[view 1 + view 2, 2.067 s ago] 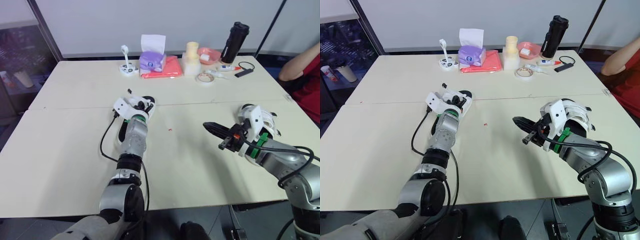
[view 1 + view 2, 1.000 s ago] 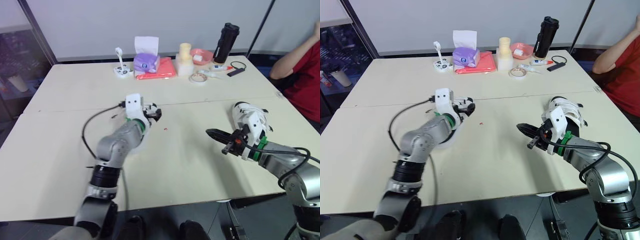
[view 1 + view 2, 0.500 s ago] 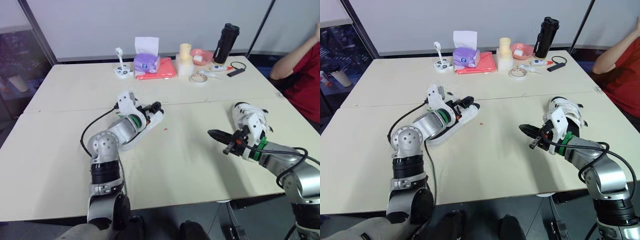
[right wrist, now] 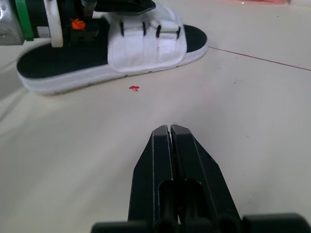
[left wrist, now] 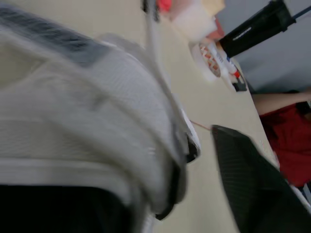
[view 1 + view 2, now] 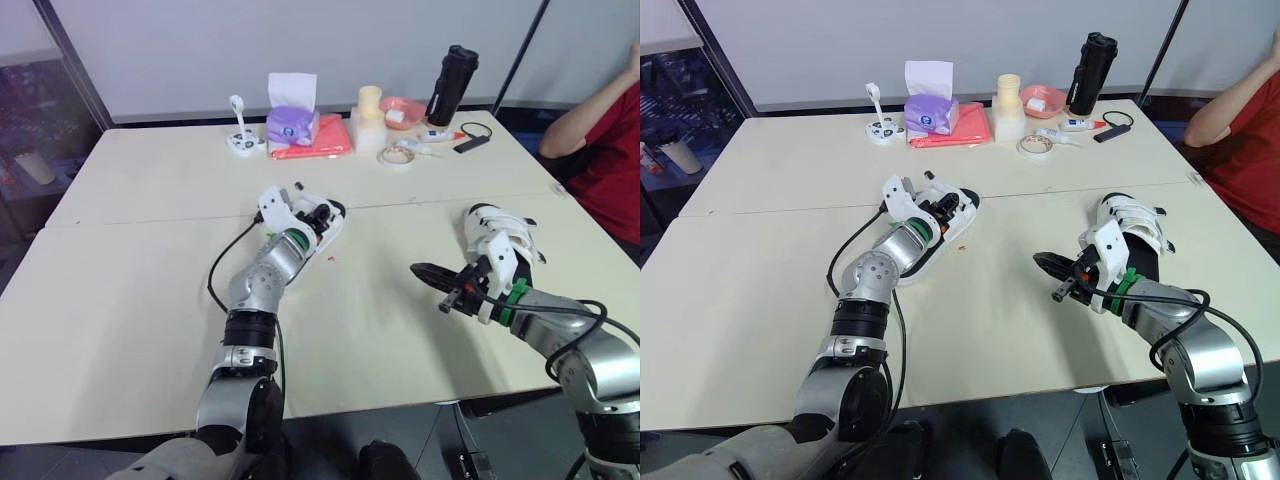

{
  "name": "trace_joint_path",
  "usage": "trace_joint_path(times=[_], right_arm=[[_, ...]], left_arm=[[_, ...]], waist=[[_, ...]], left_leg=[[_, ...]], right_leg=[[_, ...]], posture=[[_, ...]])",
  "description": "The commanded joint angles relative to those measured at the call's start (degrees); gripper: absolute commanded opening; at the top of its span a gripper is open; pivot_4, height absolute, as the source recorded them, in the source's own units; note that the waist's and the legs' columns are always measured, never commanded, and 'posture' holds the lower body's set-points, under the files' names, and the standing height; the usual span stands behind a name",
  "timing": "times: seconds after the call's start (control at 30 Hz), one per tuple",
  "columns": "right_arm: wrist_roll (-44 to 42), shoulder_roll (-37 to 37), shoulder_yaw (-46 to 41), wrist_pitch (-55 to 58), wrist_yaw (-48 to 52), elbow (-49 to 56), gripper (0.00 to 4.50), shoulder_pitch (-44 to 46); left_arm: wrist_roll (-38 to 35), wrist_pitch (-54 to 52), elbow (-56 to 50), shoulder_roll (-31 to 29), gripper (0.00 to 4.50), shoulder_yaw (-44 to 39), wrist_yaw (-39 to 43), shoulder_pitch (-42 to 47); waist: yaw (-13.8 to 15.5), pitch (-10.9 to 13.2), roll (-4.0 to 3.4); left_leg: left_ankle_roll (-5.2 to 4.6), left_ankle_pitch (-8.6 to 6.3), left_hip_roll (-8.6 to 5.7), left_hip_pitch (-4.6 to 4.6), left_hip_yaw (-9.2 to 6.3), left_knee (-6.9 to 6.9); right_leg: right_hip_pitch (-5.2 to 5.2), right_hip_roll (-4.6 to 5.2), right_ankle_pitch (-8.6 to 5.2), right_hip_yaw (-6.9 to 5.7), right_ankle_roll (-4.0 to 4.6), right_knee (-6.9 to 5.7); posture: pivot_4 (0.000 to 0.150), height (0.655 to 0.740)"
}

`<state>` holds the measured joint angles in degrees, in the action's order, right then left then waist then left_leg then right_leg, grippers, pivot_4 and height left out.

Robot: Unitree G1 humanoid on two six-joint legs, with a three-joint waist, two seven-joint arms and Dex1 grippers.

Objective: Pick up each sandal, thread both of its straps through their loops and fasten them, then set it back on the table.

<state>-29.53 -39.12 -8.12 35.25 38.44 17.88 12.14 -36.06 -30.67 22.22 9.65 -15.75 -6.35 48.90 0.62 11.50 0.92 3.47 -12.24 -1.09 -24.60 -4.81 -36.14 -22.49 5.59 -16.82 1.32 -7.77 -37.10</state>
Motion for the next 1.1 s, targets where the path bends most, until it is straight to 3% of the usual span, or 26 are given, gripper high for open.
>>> trace_joint_path(times=[0.03,0.07,0.4,0.57,0.7,0.87,1.1], right_arm=[[-0.3,0.6,-1.5,-0.5,-0.9,2.5,0.0,-0.1],[-0.2,0.7,-1.2,-0.5,-1.1,2.4,0.0,0.0],[1.1,2.1,0.6,-2.0,-1.0,1.1,0.0,0.7],[1.5,2.5,0.4,-2.6,-0.8,1.4,0.0,-0.3],[1.8,2.9,0.7,-2.9,-0.9,1.6,0.0,-0.8],[2.2,2.8,0.8,-3.2,-0.4,1.1,0.0,-0.9],[3.0,2.8,1.4,-3.4,0.1,-0.1,0.0,0.1]], left_arm=[[0.0,3.2,-1.8,3.4,0.56,1.2,1.4,1.7],[-0.1,3.7,-0.9,3.4,0.03,1.0,1.5,2.3],[-2.2,9.6,26.0,-0.2,0.03,-9.8,-1.9,16.4],[-1.4,12.0,24.9,0.9,2.22,-9.4,3.0,10.2],[-1.4,10.4,19.1,2.1,4.37,-8.4,2.1,3.6],[-2.6,1.2,-2.1,3.9,4.44,-3.8,-6.2,-3.5],[-5.6,-6.8,-16.2,3.4,4.44,-1.3,-14.2,-8.4]], waist=[[0.0,0.0,0.0],[0.1,0.0,0.0],[-0.2,0.0,0.0],[-0.6,0.0,-0.04],[-1.3,-0.2,-0.02],[-2.0,-0.4,-0.07],[-1.0,-0.4,-0.07]], left_leg=[[0.0,0.0,0.0,0.0,0.0,-0.01],[0.0,0.0,0.0,0.01,0.0,-0.03],[-0.02,-0.01,-0.02,0.0,-0.01,-0.05],[-0.01,0.0,-0.01,0.04,0.0,0.04],[-0.02,-0.01,-0.01,0.27,0.02,0.0],[-0.02,-0.01,0.02,0.48,0.07,0.08],[-0.02,-0.01,0.01,0.39,0.07,-0.05]], right_leg=[[0.01,0.0,0.0,0.0,0.0,0.0],[0.02,0.0,0.0,0.0,0.0,-0.02],[0.04,0.0,-0.01,-0.02,-0.02,-0.01],[-0.03,0.0,-0.02,0.0,-0.04,-0.07],[0.25,0.0,-0.01,0.02,-0.03,-0.05],[0.25,-0.02,-0.02,0.16,-0.03,-0.19],[0.27,-0.02,-0.01,0.17,-0.03,-0.19]], posture=[[0.15,0.74],[0.15,0.74],[0.15,0.74],[0.15,0.74],[0.15,0.74],[0.15,0.74],[0.15,0.74]])
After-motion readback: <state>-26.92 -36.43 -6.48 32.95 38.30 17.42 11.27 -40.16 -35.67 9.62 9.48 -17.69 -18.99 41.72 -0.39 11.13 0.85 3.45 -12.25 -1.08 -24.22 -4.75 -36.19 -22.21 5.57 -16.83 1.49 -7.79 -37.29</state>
